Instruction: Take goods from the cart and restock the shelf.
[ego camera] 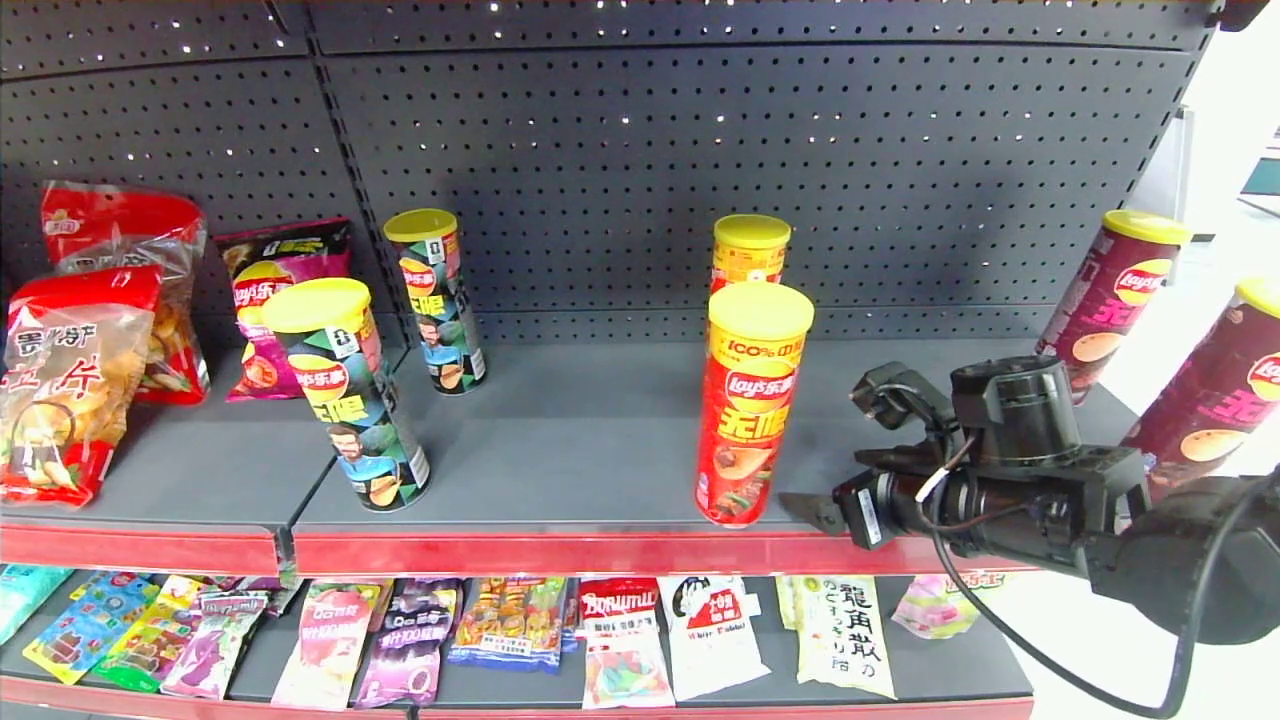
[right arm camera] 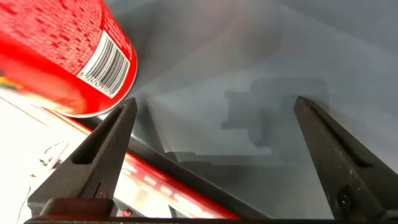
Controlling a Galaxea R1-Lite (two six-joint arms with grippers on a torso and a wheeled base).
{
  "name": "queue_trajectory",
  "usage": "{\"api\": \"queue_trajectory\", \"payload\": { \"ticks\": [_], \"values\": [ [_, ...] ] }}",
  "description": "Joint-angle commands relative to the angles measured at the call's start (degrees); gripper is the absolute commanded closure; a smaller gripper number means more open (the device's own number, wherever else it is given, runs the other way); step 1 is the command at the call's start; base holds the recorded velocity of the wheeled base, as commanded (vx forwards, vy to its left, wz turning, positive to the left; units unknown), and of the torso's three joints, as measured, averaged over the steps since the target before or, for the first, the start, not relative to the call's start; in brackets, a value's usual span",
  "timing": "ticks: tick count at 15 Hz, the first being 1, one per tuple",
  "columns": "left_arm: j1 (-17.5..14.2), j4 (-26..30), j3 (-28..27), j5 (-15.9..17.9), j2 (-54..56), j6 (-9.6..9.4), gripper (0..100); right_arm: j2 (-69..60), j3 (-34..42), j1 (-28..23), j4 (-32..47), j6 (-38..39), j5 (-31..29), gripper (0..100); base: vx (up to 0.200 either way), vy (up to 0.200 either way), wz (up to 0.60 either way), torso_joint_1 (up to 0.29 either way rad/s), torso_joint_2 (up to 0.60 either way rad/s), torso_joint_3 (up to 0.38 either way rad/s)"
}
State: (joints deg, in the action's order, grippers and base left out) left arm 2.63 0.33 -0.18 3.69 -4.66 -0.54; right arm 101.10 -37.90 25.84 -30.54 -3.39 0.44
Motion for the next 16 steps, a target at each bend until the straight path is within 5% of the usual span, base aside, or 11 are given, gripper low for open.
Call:
{"api": "queue_trajectory", "payload": {
  "ticks": [1, 8, 10, 12, 14, 16],
  "values": [
    [0.0, 0.02, 0.01, 0.0, -0.09, 0.01, 0, -8.02, 3.27, 0.0, -0.05, 0.14, -0.97, 0, 0.0, 0.0, 0.0, 0.0, 0.0, 0.0],
    [0.0, 0.02, 0.01, 0.0, -0.09, 0.01, 0, -51.17, 19.8, 0.79, 2.15, -1.53, -6.68, 0, 0.0, 0.0, 0.0, 0.0, 0.0, 0.0],
    [0.0, 0.02, 0.01, 0.0, -0.09, 0.01, 0, -63.48, 19.62, -2.73, 11.99, -5.31, -7.73, 0, 0.0, 0.0, 0.0, 0.0, 0.0, 0.0],
    [0.0, 0.02, 0.01, 0.09, -0.09, 0.01, 0, -74.99, 16.37, -12.75, 31.24, -4.7, -8.61, 0, 0.0, 0.0, 0.0, 0.0, 0.0, 0.0],
    [0.0, 0.02, 0.01, 0.0, -0.09, 0.01, 0, -82.73, 17.6, -19.52, 38.97, -2.32, -8.26, 0, 0.0, 0.0, 0.0, 0.0, 0.0, 0.0],
    [0.0, 0.02, 0.01, 0.0, -0.09, 0.01, 0, -90.2, 21.47, -20.13, 41.26, -2.32, -8.52, 0, 0.0, 0.0, 0.0, 0.0, 0.0, 0.0]
  ]
}}
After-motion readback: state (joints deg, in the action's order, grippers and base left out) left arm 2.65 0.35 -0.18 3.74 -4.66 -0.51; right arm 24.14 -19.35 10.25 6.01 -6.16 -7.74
